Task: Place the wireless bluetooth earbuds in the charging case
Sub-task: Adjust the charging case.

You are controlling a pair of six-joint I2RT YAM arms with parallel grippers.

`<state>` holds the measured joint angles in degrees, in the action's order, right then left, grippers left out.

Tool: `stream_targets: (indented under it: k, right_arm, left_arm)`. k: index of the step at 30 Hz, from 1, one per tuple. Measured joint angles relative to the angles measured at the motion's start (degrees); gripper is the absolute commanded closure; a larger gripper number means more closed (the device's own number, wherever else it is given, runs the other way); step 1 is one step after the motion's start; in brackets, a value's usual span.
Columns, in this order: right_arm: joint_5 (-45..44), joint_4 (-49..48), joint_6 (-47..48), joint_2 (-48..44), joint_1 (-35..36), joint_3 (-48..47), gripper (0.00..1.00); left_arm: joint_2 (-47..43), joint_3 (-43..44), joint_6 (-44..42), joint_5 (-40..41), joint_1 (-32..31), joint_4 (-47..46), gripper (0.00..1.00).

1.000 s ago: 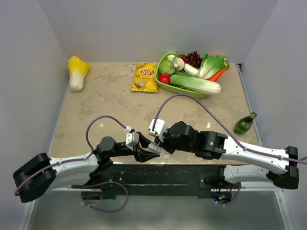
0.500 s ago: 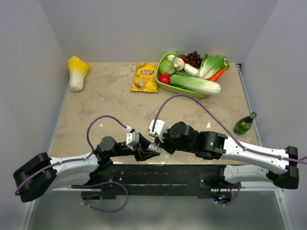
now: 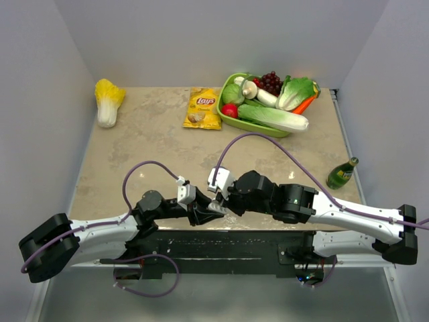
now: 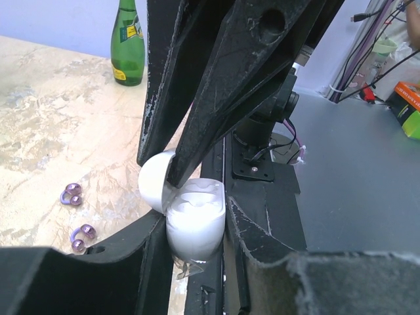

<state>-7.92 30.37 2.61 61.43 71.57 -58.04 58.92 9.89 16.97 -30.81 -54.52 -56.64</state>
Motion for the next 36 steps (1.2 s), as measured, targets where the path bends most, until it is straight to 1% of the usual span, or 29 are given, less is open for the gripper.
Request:
stream_targets:
  k: [4, 6, 7, 8, 9, 10, 15, 16, 17, 18, 21, 22, 24, 27, 36]
  right_arm:
    - [0.00, 0.04, 0.07, 0.00, 0.00, 0.00, 1.00]
    - [0.00, 0.07, 0.07, 0.00, 0.00, 0.00, 1.00]
    - [-0.02, 0.07, 0.09, 0.00, 0.00, 0.00, 1.00]
    - [-0.02, 0.09, 0.09, 0.00, 0.00, 0.00, 1.00]
    - [-0.02, 0.09, 0.09, 0.00, 0.00, 0.00, 1.00]
    - [-0.02, 0.11, 0.09, 0.00, 0.00, 0.00, 1.00]
    - [-0.02, 0.11, 0.11, 0.00, 0.00, 0.00, 1.00]
    - [-0.02, 0.11, 0.09, 0.00, 0.00, 0.00, 0.97]
    - [-0.02, 0.11, 0.09, -0.04, 0.00, -0.02, 0.89]
    - [-0.02, 0.11, 0.07, -0.09, 0.00, 0.00, 0.78]
    - [-0.11, -0.02, -0.31, -0.48, 0.00, 0.00, 0.62]
    - [-0.37, -0.04, -0.61, -0.74, 0.00, 0.00, 0.60]
    - [-1.18, -0.07, -1.14, -1.22, -0.04, 0.00, 0.57]
    - [-1.86, -0.28, -1.53, -1.62, -0.15, 0.00, 0.55]
    - [-2.86, -1.27, -1.73, -2.12, -0.50, 0.00, 0.53]
  left_arm:
    - [0.00, 0.15, 0.00, -0.02, 0.00, 0.28, 0.66]
    - [0.00, 0.17, 0.00, -0.02, 0.00, 0.42, 0.72]
    - [0.00, 0.20, 0.00, -0.02, 0.00, 0.44, 0.76]
    - [0.00, 0.20, 0.00, -0.02, 0.00, 0.48, 0.89]
    - [0.00, 0.22, 0.00, -0.04, 0.00, 0.52, 0.96]
    - [0.00, 0.26, 0.00, -0.04, 0.00, 0.59, 1.00]
    - [0.00, 0.26, 0.00, -0.07, 0.00, 0.57, 1.00]
    - [0.00, 0.26, 0.00, -0.09, 0.00, 0.55, 1.00]
    - [0.02, 0.26, 0.00, -0.09, 0.00, 0.52, 1.00]
    - [0.04, 0.26, 0.00, -0.09, 0.00, 0.33, 1.00]
    - [0.13, 0.20, 0.02, -0.02, 0.00, -0.66, 1.00]
    - [0.13, 0.09, 0.02, 0.02, 0.00, -1.20, 1.00]
    - [0.13, -0.24, 0.02, 0.15, 0.00, -2.34, 1.00]
    - [0.13, -0.44, 0.09, 0.20, 0.00, -3.48, 1.00]
    - [0.07, -1.03, 0.44, 0.96, 0.00, -5.70, 1.00]
